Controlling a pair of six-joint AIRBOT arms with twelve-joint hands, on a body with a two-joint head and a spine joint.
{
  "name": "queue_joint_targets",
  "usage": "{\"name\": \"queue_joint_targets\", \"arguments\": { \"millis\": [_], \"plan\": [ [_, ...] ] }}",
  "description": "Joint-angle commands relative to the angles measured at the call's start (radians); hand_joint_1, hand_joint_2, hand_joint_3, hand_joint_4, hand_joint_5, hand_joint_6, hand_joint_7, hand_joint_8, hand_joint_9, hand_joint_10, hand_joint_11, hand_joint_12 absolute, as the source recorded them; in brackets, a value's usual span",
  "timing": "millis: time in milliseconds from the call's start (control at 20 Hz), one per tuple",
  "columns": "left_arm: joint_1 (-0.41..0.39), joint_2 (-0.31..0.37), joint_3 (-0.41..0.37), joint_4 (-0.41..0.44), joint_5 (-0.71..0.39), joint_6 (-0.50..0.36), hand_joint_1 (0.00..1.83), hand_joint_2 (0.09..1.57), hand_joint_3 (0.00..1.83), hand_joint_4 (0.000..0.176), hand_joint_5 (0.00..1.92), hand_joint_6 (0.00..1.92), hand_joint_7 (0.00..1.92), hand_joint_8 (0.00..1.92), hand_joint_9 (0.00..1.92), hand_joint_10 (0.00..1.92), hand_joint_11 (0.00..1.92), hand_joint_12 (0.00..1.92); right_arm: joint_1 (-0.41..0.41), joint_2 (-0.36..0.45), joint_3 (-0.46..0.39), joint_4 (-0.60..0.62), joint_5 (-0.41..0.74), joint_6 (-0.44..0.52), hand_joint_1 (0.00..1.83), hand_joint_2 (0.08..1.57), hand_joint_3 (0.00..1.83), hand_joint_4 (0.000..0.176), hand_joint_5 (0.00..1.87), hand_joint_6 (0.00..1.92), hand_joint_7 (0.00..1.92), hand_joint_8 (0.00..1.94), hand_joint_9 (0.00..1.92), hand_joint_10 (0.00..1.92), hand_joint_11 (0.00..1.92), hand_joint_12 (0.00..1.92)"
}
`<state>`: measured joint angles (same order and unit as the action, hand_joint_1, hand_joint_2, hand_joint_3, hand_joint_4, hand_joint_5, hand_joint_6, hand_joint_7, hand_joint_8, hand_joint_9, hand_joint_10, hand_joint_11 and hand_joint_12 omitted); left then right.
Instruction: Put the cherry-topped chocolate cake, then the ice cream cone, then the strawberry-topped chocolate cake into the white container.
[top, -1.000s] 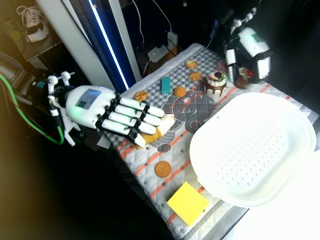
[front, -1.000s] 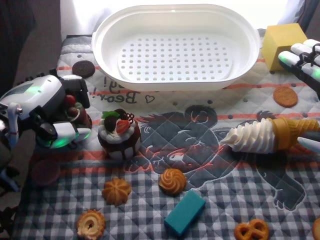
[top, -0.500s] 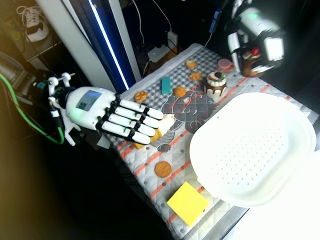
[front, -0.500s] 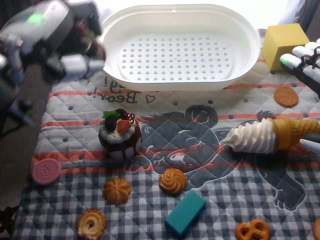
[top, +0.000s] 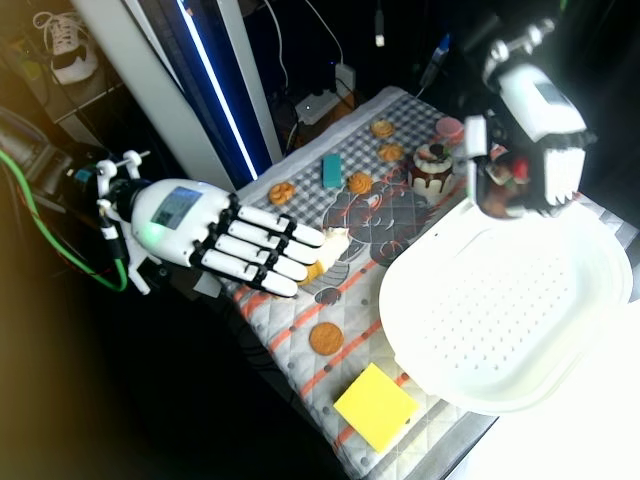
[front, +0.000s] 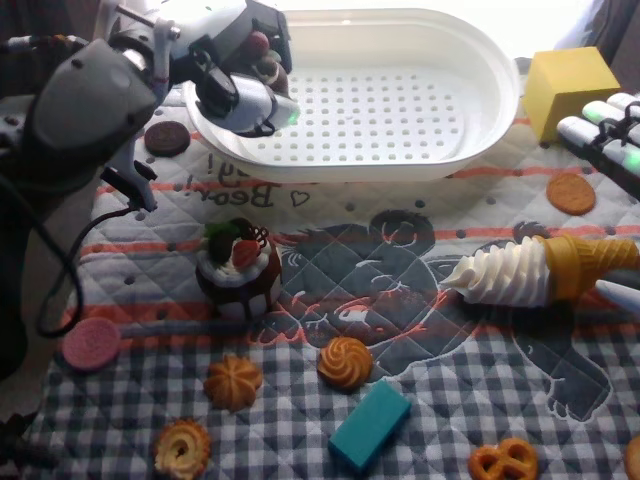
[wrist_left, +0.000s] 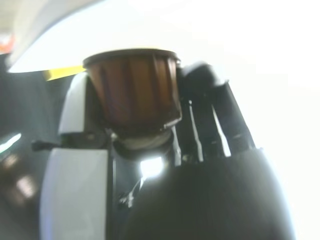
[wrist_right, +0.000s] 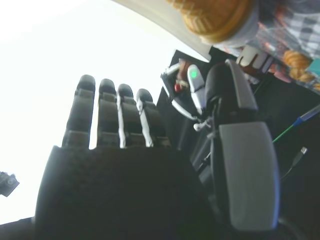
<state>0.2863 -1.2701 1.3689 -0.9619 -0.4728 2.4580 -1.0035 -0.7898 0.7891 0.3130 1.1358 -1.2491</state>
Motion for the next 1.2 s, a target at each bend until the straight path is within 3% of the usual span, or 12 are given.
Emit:
{"name": "queue_joint_targets", "arguments": {
  "millis": [0, 200, 350, 450, 500, 600, 700, 800, 950, 1050, 1100, 1150],
  "plan": [
    [-0.016, -0.003, 0.018, 0.006, -0.046, 0.006, 1.13, 1.3, 0.0, 0.0, 0.59, 1.51, 0.72, 1.51, 0.64, 1.68, 0.73, 1.92, 0.004, 0.004, 0.005, -0.01, 0.12, 0.007, 0.67, 1.22, 0.0, 0.004, 0.0, 0.0, 0.0, 0.0, 0.0, 0.0, 0.0, 0.75],
    [-0.016, -0.04, 0.103, -0.092, 0.004, 0.02, 1.14, 1.28, 0.0, 0.0, 0.58, 1.52, 0.78, 1.42, 0.63, 1.65, 0.67, 1.92, -0.001, 0.004, 0.006, -0.01, 0.12, 0.013, 0.67, 1.23, 0.0, 0.0, 0.0, 0.0, 0.0, 0.0, 0.0, 0.0, 0.0, 0.48],
    [-0.008, -0.05, 0.123, -0.124, 0.016, 0.02, 1.31, 1.21, 0.0, 0.0, 0.28, 0.7, 0.77, 1.37, 0.66, 1.73, 0.74, 1.92, -0.001, 0.004, 0.007, -0.01, 0.12, 0.014, 0.7, 1.23, 0.0, 0.0, 0.0, 0.0, 0.0, 0.0, 0.0, 0.0, 0.0, 0.71],
    [-0.007, -0.053, 0.122, -0.121, 0.017, 0.02, 1.01, 1.16, 0.0, 0.0, 0.26, 0.63, 0.27, 1.24, 0.17, 1.47, 0.14, 1.92, -0.001, 0.004, 0.007, -0.01, 0.12, 0.015, 0.72, 1.23, 0.0, 0.0, 0.0, 0.0, 0.0, 0.0, 0.0, 0.0, 0.0, 0.86],
    [-0.007, -0.054, 0.12, -0.115, 0.017, 0.02, 1.0, 1.13, 0.0, 0.0, 0.23, 0.58, 0.25, 1.41, 0.21, 1.65, 0.25, 1.92, -0.002, 0.004, 0.007, -0.009, 0.12, 0.015, 0.74, 1.23, 0.0, 0.0, 0.0, 0.0, 0.0, 0.0, 0.0, 0.0, 0.0, 0.89],
    [-0.007, -0.055, 0.116, -0.114, 0.015, 0.02, 0.92, 1.08, 0.0, 0.003, 0.13, 0.2, 0.15, 0.39, 0.05, 0.9, 0.01, 1.68, -0.002, 0.004, 0.008, -0.008, 0.12, 0.016, 0.72, 1.23, 0.0, 0.0, 0.0, 0.0, 0.0, 0.0, 0.0, 0.0, 0.0, 0.69],
    [-0.007, -0.054, 0.111, -0.107, 0.011, 0.02, 0.84, 1.09, 0.0, 0.056, 0.05, 0.05, 0.02, 0.04, 0.0, 0.1, 0.0, 0.82, -0.002, 0.004, 0.008, -0.008, 0.121, 0.016, 0.73, 1.23, 0.0, 0.0, 0.0, 0.0, 0.0, 0.0, 0.0, 0.0, 0.0, 0.71],
    [-0.008, -0.047, 0.099, -0.099, 0.002, 0.02, 0.74, 1.07, 0.0, 0.112, 0.0, 0.0, 0.0, 0.0, 0.0, 0.0, 0.0, 0.26, -0.003, 0.004, 0.008, -0.007, 0.121, 0.016, 0.74, 1.23, 0.0, 0.0, 0.0, 0.0, 0.0, 0.0, 0.0, 0.0, 0.0, 0.56],
    [-0.009, -0.03, 0.066, -0.061, -0.02, 0.015, 0.62, 0.99, 0.0, 0.141, 0.0, 0.0, 0.0, 0.0, 0.0, 0.0, 0.0, 0.02, -0.003, 0.004, 0.008, -0.006, 0.121, 0.017, 0.69, 1.23, 0.0, 0.0, 0.0, 0.0, 0.0, 0.0, 0.0, 0.0, 0.0, 0.31],
    [-0.007, 0.0, 0.026, 0.012, -0.044, -0.061, 0.39, 0.87, 0.04, 0.139, 0.0, 0.0, 0.0, 0.0, 0.0, 0.0, 0.0, 0.15, -0.003, 0.004, 0.007, -0.006, 0.121, 0.024, 0.67, 1.23, 0.0, 0.004, 0.0, 0.0, 0.0, 0.0, 0.0, 0.0, 0.0, 0.5],
    [0.0, 0.031, -0.003, 0.077, -0.057, -0.154, 0.38, 0.87, 0.02, 0.155, 0.0, 0.0, 0.0, 0.0, 0.0, 0.0, 0.0, 0.59, -0.003, 0.005, 0.007, -0.006, 0.121, 0.032, 0.69, 1.23, 0.0, 0.012, 0.0, 0.0, 0.0, 0.0, 0.0, 0.0, 0.0, 0.6],
    [0.008, 0.064, -0.031, 0.146, -0.074, -0.27, 0.42, 0.9, 0.02, 0.132, 0.0, 0.0, 0.0, 0.0, 0.0, 0.0, 0.0, 0.68, -0.003, 0.007, 0.007, -0.007, 0.121, 0.042, 0.7, 1.22, 0.0, 0.013, 0.0, 0.0, 0.0, 0.0, 0.01, 0.0, 0.0, 0.83]
  ]
}}
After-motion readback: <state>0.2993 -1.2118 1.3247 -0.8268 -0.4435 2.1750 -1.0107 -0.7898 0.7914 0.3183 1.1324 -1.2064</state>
